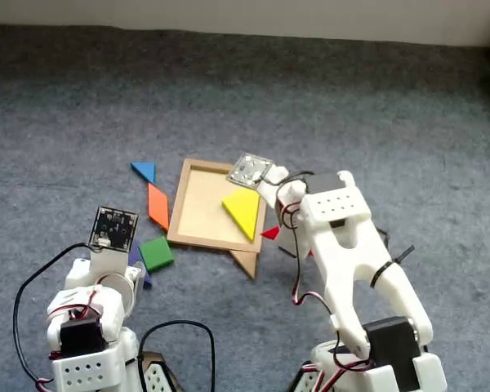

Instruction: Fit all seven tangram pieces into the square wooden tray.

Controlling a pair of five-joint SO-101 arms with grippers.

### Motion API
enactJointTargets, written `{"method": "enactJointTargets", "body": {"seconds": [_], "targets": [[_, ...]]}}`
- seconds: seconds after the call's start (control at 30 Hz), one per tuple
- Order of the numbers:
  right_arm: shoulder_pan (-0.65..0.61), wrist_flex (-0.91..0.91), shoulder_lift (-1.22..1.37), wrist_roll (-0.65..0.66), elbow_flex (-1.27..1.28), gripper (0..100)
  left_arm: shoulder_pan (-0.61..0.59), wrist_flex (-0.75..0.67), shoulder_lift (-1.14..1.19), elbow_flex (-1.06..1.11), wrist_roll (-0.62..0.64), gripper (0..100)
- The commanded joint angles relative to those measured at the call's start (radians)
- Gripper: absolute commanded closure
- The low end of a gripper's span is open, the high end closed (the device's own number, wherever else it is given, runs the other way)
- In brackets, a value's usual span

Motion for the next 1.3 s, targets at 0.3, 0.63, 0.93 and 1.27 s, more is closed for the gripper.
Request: {"method": "enactJointTargets", "body": {"seconds": [0.3, 0.63, 0.93, 1.27], "targets": [[-0.229, -0.217, -0.053, -0.244, -0.004, 75.3, -0.015, -0.015, -0.001, -0.007, -0.006, 79], [-0.285, -0.334, 0.051, -0.267, -0.042, 75.3, -0.015, -0.015, -0.001, -0.007, -0.006, 79], [-0.306, -0.346, 0.318, -0.272, -0.282, 75.3, -0.015, -0.015, -0.001, -0.007, -0.006, 79], [-0.400, -0.340, 0.343, -0.272, -0.314, 70.9, -0.015, -0.015, -0.001, -0.007, -0.006, 79]]}}
